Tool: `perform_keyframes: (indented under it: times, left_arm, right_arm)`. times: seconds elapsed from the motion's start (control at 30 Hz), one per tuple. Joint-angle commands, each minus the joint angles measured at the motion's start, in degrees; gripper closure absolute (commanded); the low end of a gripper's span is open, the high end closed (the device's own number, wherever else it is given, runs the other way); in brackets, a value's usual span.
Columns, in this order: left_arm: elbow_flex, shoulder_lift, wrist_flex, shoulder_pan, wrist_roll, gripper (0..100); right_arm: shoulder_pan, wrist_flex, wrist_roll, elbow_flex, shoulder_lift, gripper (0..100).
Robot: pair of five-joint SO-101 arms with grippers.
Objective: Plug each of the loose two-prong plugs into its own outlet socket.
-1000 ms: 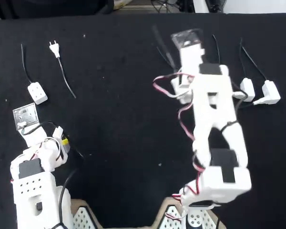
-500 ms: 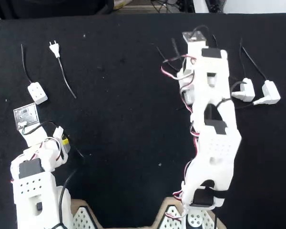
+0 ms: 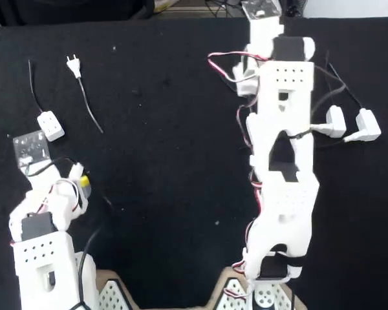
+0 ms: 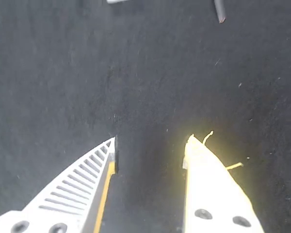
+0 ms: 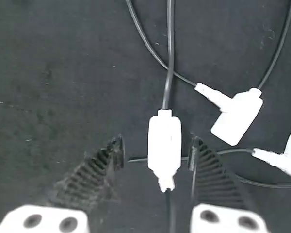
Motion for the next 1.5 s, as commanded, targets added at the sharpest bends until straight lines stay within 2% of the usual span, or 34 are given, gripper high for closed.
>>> perform_keyframes:
  times: [0.0,0.1,0.23,0.4,0.5,0.63,0.8,0.9,1.2,1.47]
  left_arm:
    - [-7.78,0.0,-0.44,-2.33,-4.31,76]
    - [-11.47,0.09,-0.26,-6.11,-6.42,76]
    - [-16.75,1.76,3.52,-7.25,-9.23,76]
    - [-25.98,12.31,4.48,-7.43,-9.41,76]
    - [-32.57,23.21,4.48,-7.52,-9.41,76]
    - [-44.44,39.03,4.48,-7.43,-9.05,76]
    - [-61.05,58.2,5.19,-7.16,-8.97,76]
    - [-72.57,70.51,9.23,-6.55,-7.3,76]
    - [-116.88,104.7,29.54,-6.02,-2.46,76]
    - [-155.47,125.71,44.4,-3.65,-2.29,76]
  right_arm:
    - [-5.63,1.85,-1.41,7.43,-15.43,80.0]
    - [-10.11,0.97,-1.14,18.95,-27.38,80.0]
    - [-16.26,-5.27,-0.88,39.25,-41.45,80.0]
    - [-24.18,-26.29,-0.53,72.31,-55.87,80.0]
    - [-24.88,-41.23,0.7,90.51,-62.02,80.0]
    - [-24.97,-56.53,0.62,105.8,-66.15,80.0]
    - [-26.2,-64.53,0.62,113.36,-66.15,80.0]
    - [-28.48,-65.76,0.62,115.47,-66.15,80.0]
    - [-30.51,-67.08,0.62,117.49,-66.15,80.0]
    - [-30.51,-67.08,0.97,117.76,-66.15,80.0]
